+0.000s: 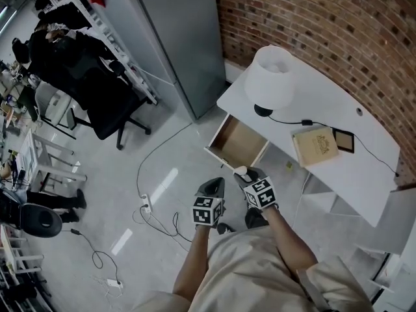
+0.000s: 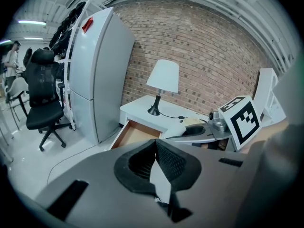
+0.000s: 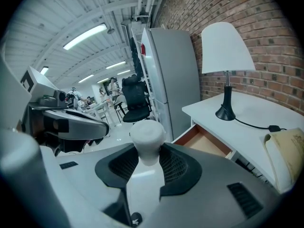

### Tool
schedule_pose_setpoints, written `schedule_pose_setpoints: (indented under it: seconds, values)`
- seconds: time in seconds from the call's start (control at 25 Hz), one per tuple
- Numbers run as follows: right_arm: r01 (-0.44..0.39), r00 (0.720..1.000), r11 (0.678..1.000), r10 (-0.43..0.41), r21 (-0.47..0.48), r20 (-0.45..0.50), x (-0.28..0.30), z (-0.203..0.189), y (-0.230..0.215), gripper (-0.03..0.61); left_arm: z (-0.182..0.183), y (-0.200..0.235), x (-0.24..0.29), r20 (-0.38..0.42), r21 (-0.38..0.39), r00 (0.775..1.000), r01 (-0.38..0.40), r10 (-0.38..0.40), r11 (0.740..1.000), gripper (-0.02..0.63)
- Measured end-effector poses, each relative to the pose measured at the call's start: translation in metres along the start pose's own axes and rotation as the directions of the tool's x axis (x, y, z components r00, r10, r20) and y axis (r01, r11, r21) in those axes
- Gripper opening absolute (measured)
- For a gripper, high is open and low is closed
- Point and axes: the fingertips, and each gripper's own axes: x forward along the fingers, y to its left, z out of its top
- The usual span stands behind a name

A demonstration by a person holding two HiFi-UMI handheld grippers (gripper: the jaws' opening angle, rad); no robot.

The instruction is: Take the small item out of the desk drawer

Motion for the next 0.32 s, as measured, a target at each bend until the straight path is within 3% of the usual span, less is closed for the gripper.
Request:
schedule_pose_setpoints:
  seconds: [0.32]
  values:
    - [-0.003, 1.000, 1.000, 0.003, -0.011, 0.002, 0.0016, 0.0040, -0.0005, 0.160, 0.0032, 0.0012, 0.0021, 0.006, -0.005, 1.000, 0.002, -0.002, 1.000, 0.017]
